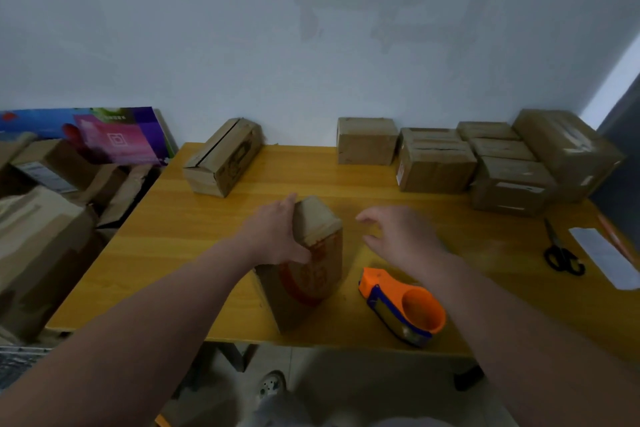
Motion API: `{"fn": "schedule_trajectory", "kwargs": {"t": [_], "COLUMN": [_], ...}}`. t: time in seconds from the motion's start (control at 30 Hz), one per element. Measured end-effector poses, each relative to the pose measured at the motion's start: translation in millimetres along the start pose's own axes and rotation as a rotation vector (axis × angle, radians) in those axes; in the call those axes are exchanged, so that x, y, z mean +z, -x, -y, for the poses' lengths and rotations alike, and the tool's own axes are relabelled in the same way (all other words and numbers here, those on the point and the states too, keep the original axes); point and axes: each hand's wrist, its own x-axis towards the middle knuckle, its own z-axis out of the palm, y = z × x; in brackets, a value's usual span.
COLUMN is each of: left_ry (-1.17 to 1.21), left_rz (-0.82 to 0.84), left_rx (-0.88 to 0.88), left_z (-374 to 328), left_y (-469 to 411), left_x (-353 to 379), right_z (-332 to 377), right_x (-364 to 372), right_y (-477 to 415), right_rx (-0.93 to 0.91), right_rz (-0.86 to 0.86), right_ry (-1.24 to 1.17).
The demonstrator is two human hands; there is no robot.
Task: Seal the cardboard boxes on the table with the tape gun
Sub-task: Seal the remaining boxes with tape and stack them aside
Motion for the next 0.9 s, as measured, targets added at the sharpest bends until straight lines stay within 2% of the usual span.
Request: {"fn": "schedule_trajectory", "kwargs": {"t": [0.1,0.3,0.47,0.77,0.9], "left_ry": [0.043,0.649,0.759,0.822,0.882], "left_rz": [-0.161,-0.266,-0.188,-0.029,0.077], "left_rx": [-0.074,-0.121,-0.162,-0.227,-0.186], "left_z": [8.7,25.6,27.7,30.5,28.3], "left_y": [-18.5,-80.1,-151.3,-265.6,-291.8], "left_x": [-20.7,-43.0,-26.5,-0.3,5.0], "right_z": [-13.7,-37.7,-50.5,-69.4,-71.9], "right_x": [-8.4,-13.9,-11.4,-1.1,6.2], "right_y": [-11.7,-50.5,-100.7,-186.7,-208.3], "right_rx": [0.087,0.222,0.272,0.353,0.370], "right_rz": [0.010,-0.062,-0.088,0.016,0.034], "right_ry": [-0.031,-0.082,-0.069,-0.041,-0.051]}}
